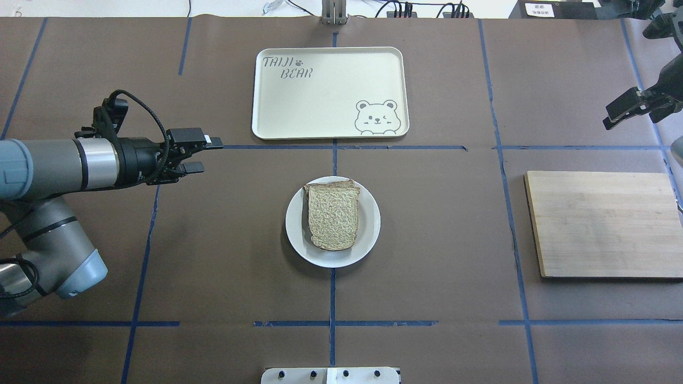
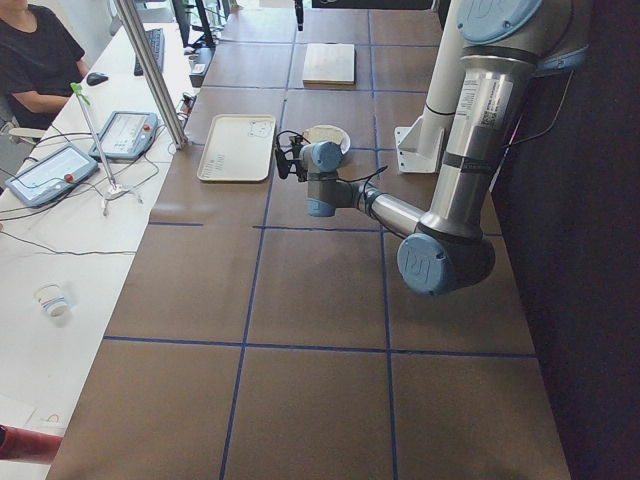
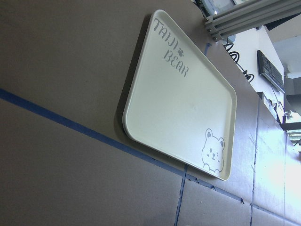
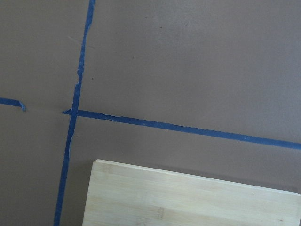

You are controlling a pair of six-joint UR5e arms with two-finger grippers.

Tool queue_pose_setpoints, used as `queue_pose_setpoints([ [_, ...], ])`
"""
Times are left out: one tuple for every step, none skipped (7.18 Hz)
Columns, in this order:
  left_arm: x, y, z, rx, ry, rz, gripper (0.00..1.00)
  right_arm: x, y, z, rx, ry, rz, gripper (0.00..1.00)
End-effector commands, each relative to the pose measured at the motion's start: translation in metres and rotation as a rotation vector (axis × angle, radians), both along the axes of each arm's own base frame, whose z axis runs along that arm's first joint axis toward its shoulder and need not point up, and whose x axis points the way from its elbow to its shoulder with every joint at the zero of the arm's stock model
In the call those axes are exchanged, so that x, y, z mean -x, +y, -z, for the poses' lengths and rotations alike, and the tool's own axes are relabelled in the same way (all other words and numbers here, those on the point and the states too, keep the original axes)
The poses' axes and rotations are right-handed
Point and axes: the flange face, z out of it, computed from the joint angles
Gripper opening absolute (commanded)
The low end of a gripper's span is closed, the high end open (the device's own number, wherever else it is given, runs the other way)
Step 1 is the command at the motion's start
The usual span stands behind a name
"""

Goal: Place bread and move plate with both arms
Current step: 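Move the left gripper to the plate rim nearest it and grip the rim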

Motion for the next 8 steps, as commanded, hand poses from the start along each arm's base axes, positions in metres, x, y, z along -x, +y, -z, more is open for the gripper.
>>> queue_pose_setpoints([
  [-0.048, 0.036, 0.0, 0.014, 0.018, -0.062, 0.74, -0.001, 0.004, -0.001, 0.005, -0.018, 0.009, 1.0],
  [-0.074, 0.055, 0.012, 0.019, 0.033, -0.082, 0.67, -0.001, 0.006, -0.003, 0.012, -0.026, 0.014, 1.0],
  [-0.088, 0.063, 0.022, 0.031, 0.054, -0.085, 0.63, -0.002, 0.006, -0.004, 0.014, -0.026, 0.012, 1.0],
  [-0.098, 0.073, 0.019, 0.048, 0.052, -0.105, 0.61, -0.002, 0.007, -0.004, 0.014, -0.026, 0.012, 1.0],
  [-0.106, 0.075, 0.013, 0.057, 0.039, -0.112, 0.59, -0.002, 0.006, -0.004, 0.014, -0.026, 0.012, 1.0],
  [-0.122, 0.071, 0.013, 0.061, 0.032, -0.117, 0.56, -0.002, 0.007, -0.006, 0.019, -0.024, 0.011, 1.0],
  [-0.136, 0.066, 0.019, 0.061, 0.032, -0.118, 0.56, -0.002, 0.007, -0.007, 0.023, -0.023, 0.01, 1.0],
  [-0.143, 0.07, 0.02, 0.061, 0.032, -0.129, 0.56, -0.003, 0.008, -0.01, 0.027, -0.022, 0.01, 1.0],
])
